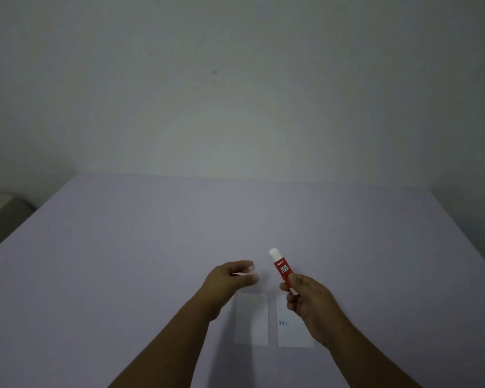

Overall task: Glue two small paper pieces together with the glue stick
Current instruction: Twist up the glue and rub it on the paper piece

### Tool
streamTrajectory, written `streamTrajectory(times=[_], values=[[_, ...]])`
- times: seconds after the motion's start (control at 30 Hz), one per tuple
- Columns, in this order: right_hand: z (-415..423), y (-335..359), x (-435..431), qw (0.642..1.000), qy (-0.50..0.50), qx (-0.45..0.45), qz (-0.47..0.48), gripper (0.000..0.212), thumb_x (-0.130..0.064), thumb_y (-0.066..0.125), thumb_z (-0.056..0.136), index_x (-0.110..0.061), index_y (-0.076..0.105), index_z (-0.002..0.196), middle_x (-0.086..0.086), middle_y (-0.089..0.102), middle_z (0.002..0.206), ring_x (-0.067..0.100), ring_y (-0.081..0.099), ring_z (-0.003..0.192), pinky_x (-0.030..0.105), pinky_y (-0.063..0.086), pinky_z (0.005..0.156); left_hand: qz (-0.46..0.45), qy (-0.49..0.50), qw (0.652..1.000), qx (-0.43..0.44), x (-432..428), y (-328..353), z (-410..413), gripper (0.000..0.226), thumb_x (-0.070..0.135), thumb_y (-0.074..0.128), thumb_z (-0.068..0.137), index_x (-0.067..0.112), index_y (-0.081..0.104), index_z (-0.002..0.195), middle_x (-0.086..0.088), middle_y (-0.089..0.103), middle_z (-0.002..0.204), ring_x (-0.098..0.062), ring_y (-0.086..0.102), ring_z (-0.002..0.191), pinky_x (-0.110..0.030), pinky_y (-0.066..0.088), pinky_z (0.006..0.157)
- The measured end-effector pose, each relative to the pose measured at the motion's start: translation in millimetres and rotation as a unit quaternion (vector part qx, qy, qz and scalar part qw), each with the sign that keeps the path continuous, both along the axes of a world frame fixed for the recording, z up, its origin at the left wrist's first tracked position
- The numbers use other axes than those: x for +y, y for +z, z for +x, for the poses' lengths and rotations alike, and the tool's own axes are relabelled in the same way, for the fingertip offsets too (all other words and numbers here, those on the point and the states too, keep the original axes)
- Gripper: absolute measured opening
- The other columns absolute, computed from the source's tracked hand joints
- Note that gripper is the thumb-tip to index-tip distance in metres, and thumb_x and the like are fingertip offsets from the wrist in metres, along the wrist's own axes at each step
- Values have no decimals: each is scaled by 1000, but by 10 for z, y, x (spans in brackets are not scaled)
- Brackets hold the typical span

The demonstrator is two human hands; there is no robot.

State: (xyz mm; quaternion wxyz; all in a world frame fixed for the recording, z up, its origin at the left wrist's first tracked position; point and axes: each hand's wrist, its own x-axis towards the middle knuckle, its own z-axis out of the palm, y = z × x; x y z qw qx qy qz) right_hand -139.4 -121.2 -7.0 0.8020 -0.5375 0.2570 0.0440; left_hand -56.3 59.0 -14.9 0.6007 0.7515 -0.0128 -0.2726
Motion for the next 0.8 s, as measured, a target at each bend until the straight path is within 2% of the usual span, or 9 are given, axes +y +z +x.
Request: streamTrajectory(times=[0.07,0.17,0.23,0.3,0.43,0.57,0.67,0.73,0.8], values=[[-42,-76,-33,1000,-8,4,7,15,-14,55,90,-2,60,99,14,65,86,14,51,60,25,46,53,148,-30,985,-78,131,-205,-36,31,22,80,71,26,67,99,3,62,106,-10,59,89,-20,45,77],[-74,-196,-33,1000,-7,13,0,11,-13,54,90,-4,60,95,12,65,87,14,50,62,26,46,55,267,-167,935,-162,253,-574,-80,59,34,80,67,25,56,120,5,52,125,-15,47,116,-21,37,91],[-103,-267,-23,1000,-4,11,-5,10,-11,53,91,-5,60,94,12,64,88,15,49,63,28,45,56,287,-212,917,-179,281,-759,-111,82,48,78,64,27,43,135,7,42,140,-17,34,127,-27,29,102],[-137,-305,-19,1000,3,-2,-17,10,-10,51,92,-5,60,96,13,62,89,16,47,64,30,43,59,313,-227,899,-206,279,-877,-120,91,56,74,63,30,34,141,9,36,147,-16,29,132,-29,25,107],[-170,-410,-16,998,37,-23,-55,22,-13,48,93,-10,57,113,13,59,92,18,47,66,31,44,63,367,-263,857,-249,255,-1094,-120,94,62,68,63,29,31,143,11,34,150,-15,27,134,-32,25,110],[-172,-529,2,984,76,-8,-160,24,-15,50,93,-23,60,113,6,63,91,14,52,67,28,47,65,390,-269,838,-272,280,-1173,-124,95,67,62,61,31,29,143,13,33,151,-17,25,134,-34,29,108],[-168,-658,60,949,115,8,-294,26,-14,55,91,-27,62,112,-6,65,97,5,56,76,17,47,70,398,-273,830,-278,327,-1187,-121,98,73,58,60,34,26,144,16,29,152,-22,19,140,-37,24,112],[-168,-744,114,908,153,-7,-390,28,-13,57,90,-24,62,115,-5,62,105,6,54,92,19,40,85,403,-275,825,-284,360,-1196,-126,99,76,54,60,37,23,145,17,26,154,-23,14,143,-39,17,117],[-176,-816,172,864,191,-43,-465,31,-13,56,90,-22,60,119,-1,59,105,12,52,100,22,37,89,405,-270,824,-289,390,-1216,-137,99,81,48,60,40,18,145,19,22,155,-23,9,145,-43,7,118]])
